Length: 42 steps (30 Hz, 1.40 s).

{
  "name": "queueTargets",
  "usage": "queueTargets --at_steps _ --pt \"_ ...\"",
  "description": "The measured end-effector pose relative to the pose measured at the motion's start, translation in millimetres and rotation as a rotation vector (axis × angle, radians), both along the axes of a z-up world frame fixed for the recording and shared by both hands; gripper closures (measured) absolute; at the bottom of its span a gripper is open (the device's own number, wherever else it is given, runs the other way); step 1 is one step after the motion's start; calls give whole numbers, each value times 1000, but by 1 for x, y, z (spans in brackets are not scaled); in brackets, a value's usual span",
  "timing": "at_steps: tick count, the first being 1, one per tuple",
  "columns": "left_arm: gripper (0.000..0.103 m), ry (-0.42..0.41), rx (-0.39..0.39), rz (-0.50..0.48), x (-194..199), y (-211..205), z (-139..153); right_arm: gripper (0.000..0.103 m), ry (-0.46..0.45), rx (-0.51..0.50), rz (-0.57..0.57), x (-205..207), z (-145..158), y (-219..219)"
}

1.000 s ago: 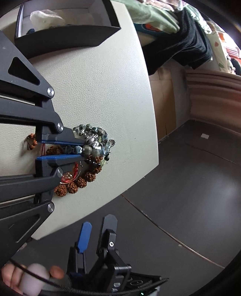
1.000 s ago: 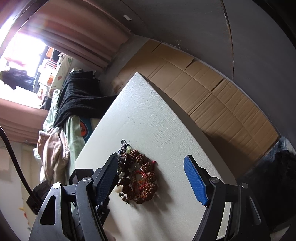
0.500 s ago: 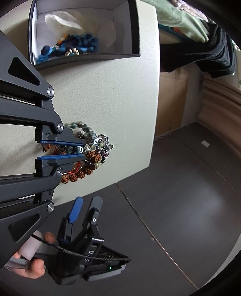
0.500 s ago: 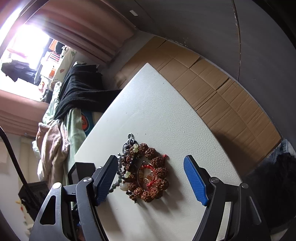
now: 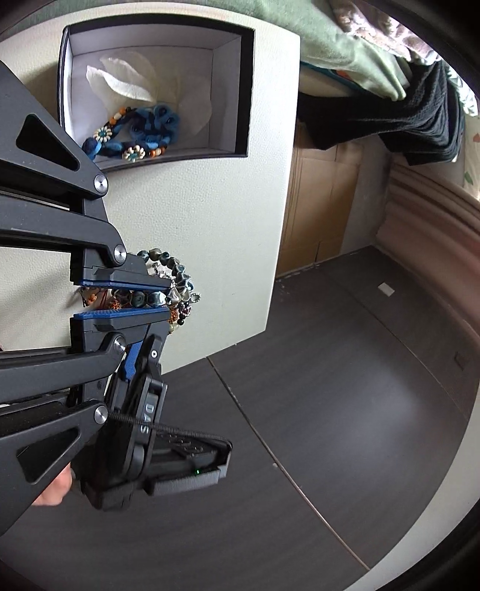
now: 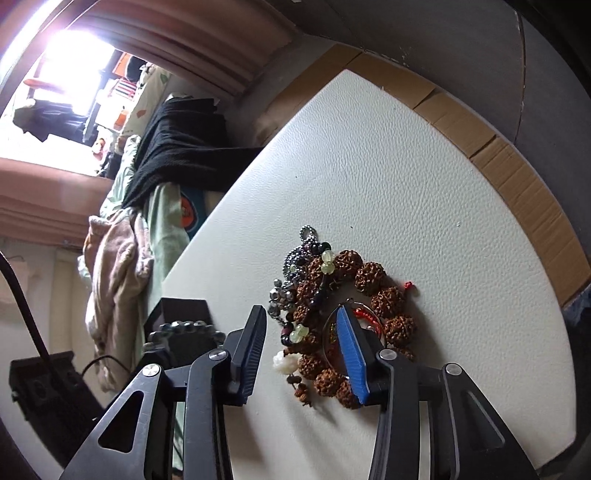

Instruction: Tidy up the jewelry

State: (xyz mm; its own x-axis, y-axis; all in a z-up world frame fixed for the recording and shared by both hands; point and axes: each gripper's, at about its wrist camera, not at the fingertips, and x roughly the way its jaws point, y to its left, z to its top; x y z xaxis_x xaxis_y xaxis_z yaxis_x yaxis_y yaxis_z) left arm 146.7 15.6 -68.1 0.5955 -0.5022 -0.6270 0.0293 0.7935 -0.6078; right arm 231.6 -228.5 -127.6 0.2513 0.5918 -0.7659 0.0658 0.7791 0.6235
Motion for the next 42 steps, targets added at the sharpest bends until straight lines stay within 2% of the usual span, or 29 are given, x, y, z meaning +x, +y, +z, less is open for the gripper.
queueTargets --at_steps 2,3,4,6,8,18,32,42 --pt "95 -4 -4 9 -7 4 2 64 2 -5 -5 3 -4 3" --pt "95 -5 -4 15 -8 7 3 70 -1 -12 -9 4 -6 5" --pt "95 -5 -3 21 -10 9 4 80 -3 -18 -13 6 -7 6" --pt "95 -5 -7 31 -12 14 6 91 -7 -27 -32 8 -9 6" --pt "95 -7 -7 42 -17 18 10 93 -27 -25 -50 8 -6 4" --pt "94 -64 -5 94 -50 39 30 93 -240 118 4 -23 49 13" --pt "95 -127 -11 209 -92 67 46 93 -359 246 58 -64 86 28" --pt "95 -125 -26 254 -92 82 45 93 -434 315 90 -79 113 40"
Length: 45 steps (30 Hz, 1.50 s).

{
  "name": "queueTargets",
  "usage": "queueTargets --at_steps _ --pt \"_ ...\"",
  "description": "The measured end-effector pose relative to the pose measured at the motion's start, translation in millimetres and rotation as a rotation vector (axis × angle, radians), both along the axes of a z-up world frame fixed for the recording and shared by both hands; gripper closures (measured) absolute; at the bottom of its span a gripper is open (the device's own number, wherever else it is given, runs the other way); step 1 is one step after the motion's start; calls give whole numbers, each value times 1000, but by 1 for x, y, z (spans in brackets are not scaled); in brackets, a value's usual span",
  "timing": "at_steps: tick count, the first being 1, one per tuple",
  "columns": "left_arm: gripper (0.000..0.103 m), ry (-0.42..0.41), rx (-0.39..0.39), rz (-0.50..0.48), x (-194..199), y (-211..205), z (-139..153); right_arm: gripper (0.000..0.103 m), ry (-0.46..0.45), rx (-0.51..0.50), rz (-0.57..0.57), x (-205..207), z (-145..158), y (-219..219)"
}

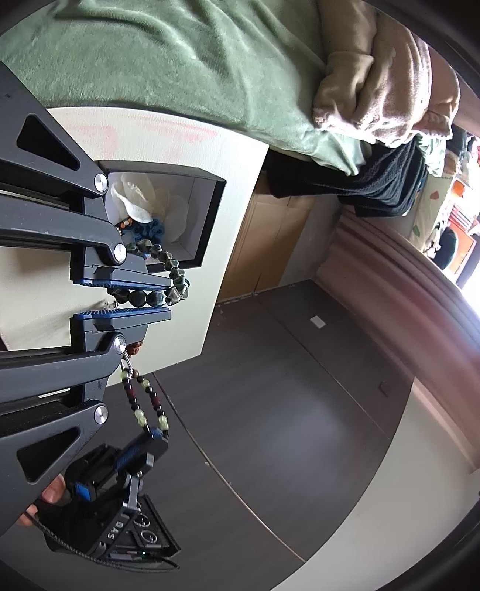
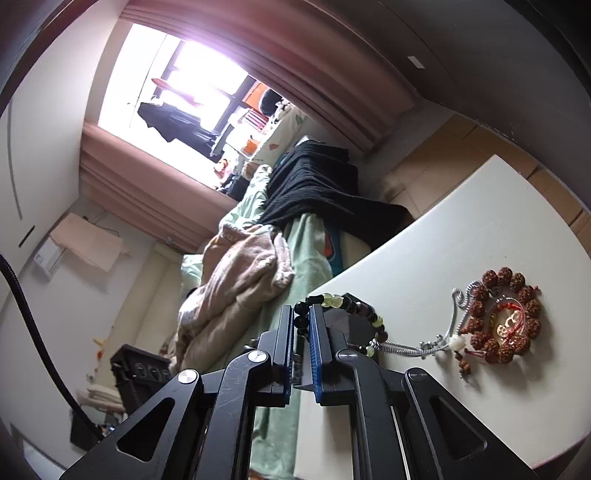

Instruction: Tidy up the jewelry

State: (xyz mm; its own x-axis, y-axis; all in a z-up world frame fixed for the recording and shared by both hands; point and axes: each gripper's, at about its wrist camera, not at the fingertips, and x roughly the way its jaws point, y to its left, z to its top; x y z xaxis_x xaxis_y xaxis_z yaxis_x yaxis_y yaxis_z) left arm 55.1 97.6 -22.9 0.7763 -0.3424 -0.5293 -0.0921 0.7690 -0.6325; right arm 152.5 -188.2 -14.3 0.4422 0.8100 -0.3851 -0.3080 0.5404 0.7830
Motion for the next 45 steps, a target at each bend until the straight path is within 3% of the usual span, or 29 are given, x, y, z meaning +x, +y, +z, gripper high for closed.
queueTargets --at_steps 11,14,19,21,32,45 --pt "94 48 -42 19 20 9 -13 93 -85 41 -11 0 38 -1" --pt "90 73 -54 14 28 9 -18 93 -106 56 -13 0 48 -4" --pt "38 56 -64 32 31 10 -18 93 -127 79 -9 0 58 -9" --pt "30 41 -56 40 32 9 -16 93 -134 84 -5 0 61 -9" --pt "28 25 -83 53 36 18 -13 93 -175 104 34 3 81 0" --pt "28 -25 -142 109 12 48 -1 93 -260 43 76 -4 143 34"
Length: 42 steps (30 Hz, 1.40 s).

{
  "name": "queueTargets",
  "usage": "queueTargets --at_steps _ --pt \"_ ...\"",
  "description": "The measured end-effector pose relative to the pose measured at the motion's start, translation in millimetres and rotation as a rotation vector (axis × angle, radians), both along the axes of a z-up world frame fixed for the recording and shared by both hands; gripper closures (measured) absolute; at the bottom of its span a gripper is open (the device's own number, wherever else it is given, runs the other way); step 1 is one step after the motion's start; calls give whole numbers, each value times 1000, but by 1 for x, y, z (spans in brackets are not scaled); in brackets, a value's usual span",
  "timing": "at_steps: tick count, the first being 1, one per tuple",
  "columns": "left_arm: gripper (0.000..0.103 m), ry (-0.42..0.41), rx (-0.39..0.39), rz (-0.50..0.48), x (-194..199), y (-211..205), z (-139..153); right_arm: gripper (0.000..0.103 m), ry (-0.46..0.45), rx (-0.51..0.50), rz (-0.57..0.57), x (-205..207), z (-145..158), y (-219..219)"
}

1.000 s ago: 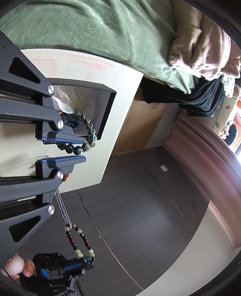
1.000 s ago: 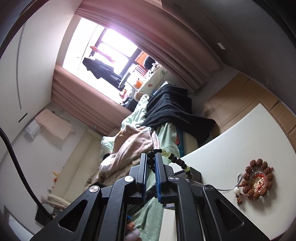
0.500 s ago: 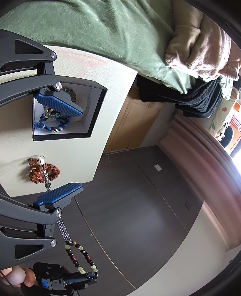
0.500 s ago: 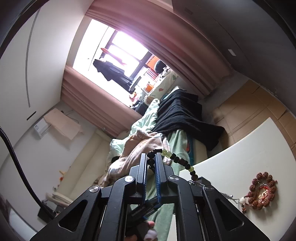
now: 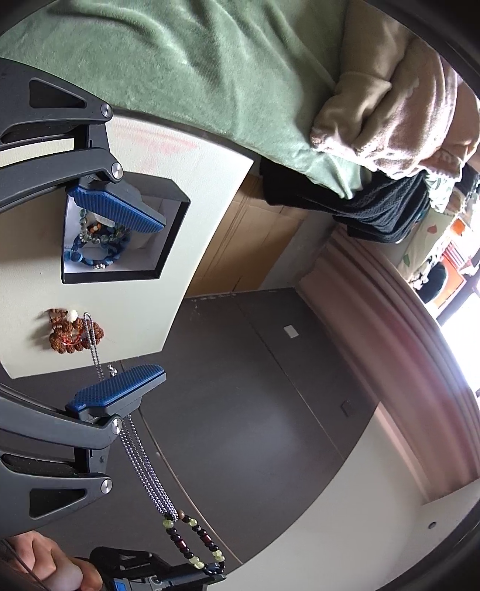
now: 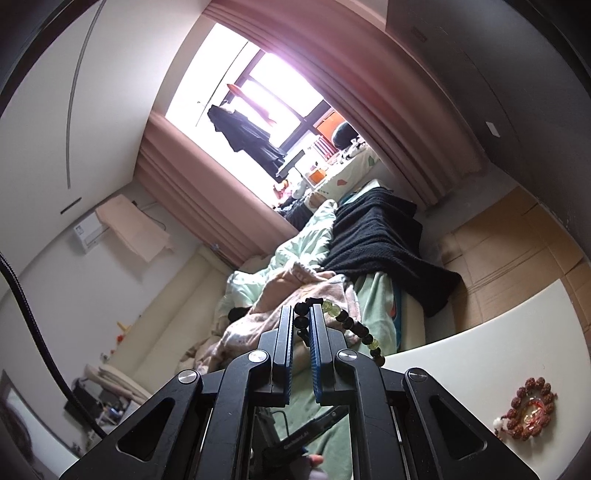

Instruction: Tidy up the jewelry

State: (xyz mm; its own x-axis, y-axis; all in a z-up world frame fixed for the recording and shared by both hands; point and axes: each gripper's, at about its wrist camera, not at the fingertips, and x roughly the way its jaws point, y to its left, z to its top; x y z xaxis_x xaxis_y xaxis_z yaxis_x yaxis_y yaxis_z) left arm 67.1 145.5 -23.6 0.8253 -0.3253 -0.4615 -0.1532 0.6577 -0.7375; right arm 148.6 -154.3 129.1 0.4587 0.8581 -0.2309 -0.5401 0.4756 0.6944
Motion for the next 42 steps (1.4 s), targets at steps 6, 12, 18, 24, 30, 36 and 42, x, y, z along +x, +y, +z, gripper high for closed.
queueTargets --at_steps 6,12,18,24,30,36,42 --pt "26 -13 -4 22 -13 12 5 93 -20 -34 32 -5 5 30" --pt "17 -3 3 71 -24 24 7 93 -13 -41 55 -2 1 50" --pt "17 7 -3 88 -27 32 7 92 28 -63 71 3 -20 70" --pt "17 16 8 99 -28 32 7 26 144 -130 78 9 -70 78" --pt "17 26 36 73 -22 19 8 26 216 -154 28 11 -99 45" --pt "17 38 81 20 -11 -9 6 26 291 -169 -81 10 -121 -13" --pt "17 44 104 -31 0 -41 3 26 356 -191 -192 7 -140 -62"
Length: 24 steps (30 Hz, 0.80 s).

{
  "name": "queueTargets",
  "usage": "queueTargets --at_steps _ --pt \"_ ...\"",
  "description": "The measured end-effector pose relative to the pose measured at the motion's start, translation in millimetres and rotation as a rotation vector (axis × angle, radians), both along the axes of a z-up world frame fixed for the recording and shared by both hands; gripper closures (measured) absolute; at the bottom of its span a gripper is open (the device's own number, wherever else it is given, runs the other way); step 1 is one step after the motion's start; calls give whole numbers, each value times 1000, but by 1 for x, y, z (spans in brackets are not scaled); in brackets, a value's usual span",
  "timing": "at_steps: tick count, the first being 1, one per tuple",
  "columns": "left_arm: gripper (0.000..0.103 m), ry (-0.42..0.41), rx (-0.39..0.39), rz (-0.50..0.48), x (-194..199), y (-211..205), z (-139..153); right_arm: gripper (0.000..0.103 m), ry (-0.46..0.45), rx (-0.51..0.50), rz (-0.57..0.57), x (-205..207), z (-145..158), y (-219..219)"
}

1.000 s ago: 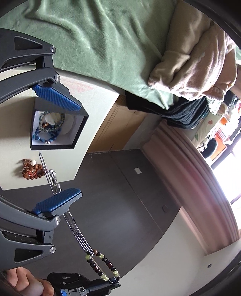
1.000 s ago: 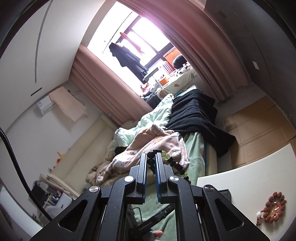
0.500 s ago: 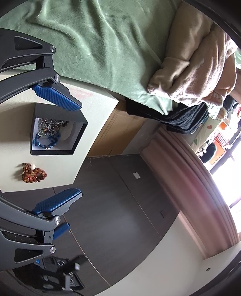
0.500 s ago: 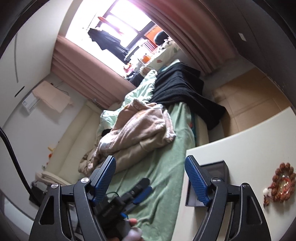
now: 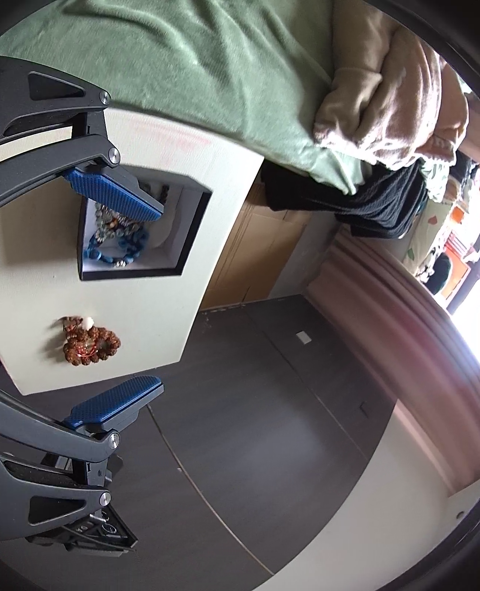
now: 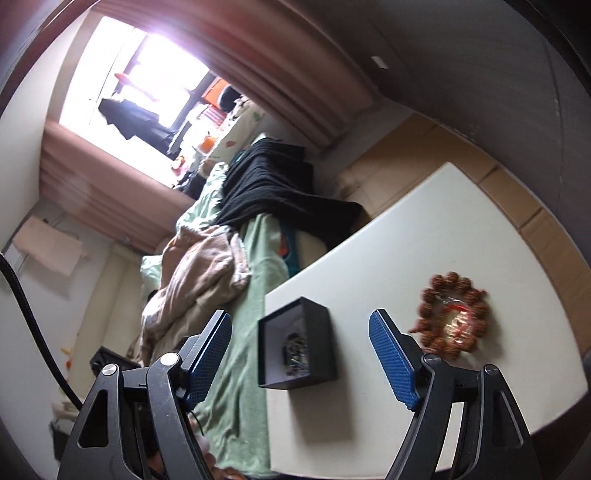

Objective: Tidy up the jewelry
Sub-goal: 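Move the left tool back to the brown rudraksha bracelet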

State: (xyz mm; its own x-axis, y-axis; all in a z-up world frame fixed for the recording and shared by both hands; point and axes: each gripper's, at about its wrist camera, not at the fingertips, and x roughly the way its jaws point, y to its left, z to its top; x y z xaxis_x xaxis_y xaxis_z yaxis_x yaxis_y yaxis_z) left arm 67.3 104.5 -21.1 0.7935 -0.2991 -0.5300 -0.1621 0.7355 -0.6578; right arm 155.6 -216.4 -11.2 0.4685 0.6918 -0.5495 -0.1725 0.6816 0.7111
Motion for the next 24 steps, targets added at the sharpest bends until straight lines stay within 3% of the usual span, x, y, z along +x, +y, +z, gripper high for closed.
queueTargets --at_steps 14,17,21,24 --pt "17 26 144 -185 34 -101 -16 26 169 -73 -153 1 -41 -65" --pt "23 43 172 -218 46 -118 -24 26 192 -80 -175 5 -45 -77" --pt "38 90 202 -277 62 -138 -38 26 235 -79 -164 14 -53 -88" --pt "39 115 232 -300 71 -151 -48 26 270 -72 -163 19 -61 -95"
